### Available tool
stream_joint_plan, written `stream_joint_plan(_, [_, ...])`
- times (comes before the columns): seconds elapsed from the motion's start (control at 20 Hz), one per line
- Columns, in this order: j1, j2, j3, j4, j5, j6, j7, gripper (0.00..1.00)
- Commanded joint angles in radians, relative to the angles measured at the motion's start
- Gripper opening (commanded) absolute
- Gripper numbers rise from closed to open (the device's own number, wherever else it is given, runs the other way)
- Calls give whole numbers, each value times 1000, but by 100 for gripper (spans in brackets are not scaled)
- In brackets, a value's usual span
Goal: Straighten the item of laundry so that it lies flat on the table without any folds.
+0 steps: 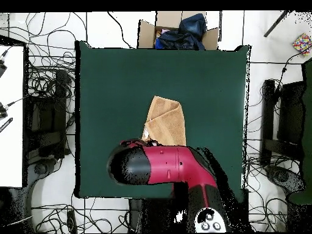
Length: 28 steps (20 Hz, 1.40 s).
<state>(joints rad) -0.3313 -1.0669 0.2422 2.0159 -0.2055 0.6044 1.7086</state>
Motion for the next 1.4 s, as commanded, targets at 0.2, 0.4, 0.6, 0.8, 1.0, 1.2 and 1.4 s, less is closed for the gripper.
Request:
stream_joint_plan(0.2, [-2,267,2,-191,-21,-12,91,100])
stream_joint_plan(0.4, [-25,326,11,-239,-37,-23,53,100])
stream_joint_plan(0.6, [-32,355,13,-264,-53,-32,47,100])
stream_joint_plan(0.8, [-34,379,13,-280,-60,-41,47,100])
stream_joint_plan(1.0, [-30,407,7,-286,-69,-66,60,100])
stream_joint_plan(1.2, [-25,443,-2,-298,-79,-97,69,100])
stream_joint_plan(1.4, [-20,464,-10,-302,-80,-122,77,100])
